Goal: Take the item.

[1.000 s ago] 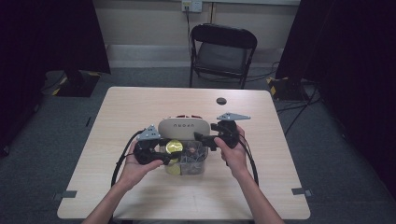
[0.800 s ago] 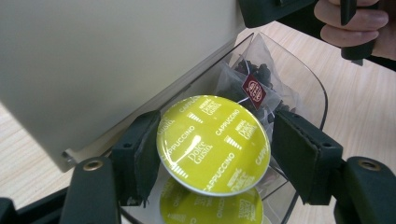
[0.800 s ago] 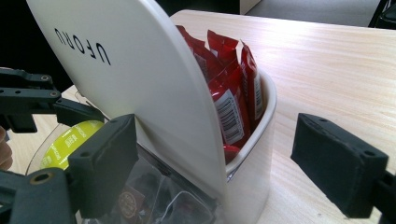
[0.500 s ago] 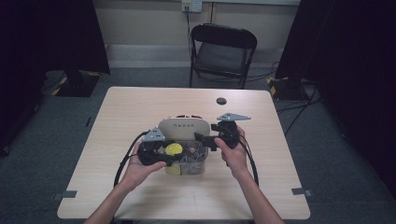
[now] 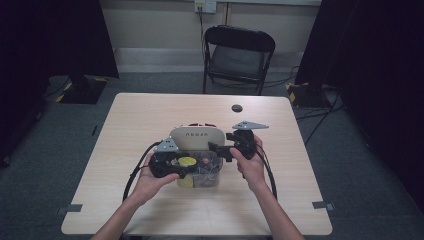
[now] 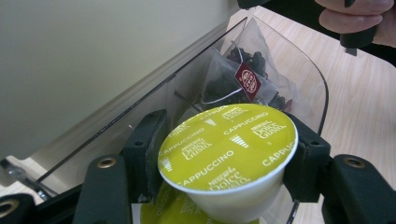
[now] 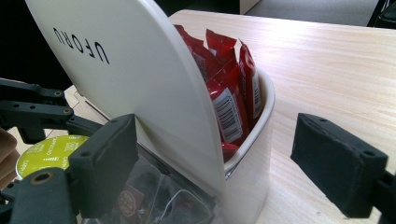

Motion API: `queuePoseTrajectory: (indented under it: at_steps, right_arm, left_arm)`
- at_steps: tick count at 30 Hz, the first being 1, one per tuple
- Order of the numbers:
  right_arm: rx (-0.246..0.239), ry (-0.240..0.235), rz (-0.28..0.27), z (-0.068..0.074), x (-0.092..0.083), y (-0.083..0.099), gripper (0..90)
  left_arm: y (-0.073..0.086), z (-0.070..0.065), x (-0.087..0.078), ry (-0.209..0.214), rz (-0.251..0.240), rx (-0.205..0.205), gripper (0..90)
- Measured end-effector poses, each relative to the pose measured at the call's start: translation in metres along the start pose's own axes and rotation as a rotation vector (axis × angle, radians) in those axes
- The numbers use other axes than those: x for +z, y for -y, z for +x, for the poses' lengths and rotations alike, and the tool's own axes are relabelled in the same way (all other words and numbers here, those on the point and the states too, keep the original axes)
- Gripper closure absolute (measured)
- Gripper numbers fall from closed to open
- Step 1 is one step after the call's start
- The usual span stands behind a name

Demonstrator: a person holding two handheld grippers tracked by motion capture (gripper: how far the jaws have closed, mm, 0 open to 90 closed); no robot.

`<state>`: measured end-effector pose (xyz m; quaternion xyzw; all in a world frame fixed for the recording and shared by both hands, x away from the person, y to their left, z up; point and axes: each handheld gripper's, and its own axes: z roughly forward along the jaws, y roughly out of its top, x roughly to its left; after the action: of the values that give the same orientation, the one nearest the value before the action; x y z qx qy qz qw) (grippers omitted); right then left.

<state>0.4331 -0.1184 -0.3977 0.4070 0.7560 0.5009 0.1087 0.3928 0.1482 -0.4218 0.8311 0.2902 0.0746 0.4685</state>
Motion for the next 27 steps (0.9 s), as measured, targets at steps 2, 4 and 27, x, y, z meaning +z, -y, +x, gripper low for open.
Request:
queuePoseTrajectory:
  at_steps: [2,4,27]
  right_arm:
    - [0.0,0.001,0.0,0.0,0.0,0.0,13.9]
    - [0.0,0.001,0.0,0.0,0.0,0.0,14.0]
    - [0.003,-0.006,0.003,-0.001,0.001,0.0,13.7]
  left_arm:
    - [0.0,0.0,0.0,0.001,-0.013,-0.006,40.2]
    - [0.0,0.0,-0.001,0.005,-0.019,-0.011,40.3]
    - [-0.004,0.0,-0.02,0.045,-0.082,-0.038,40.3]
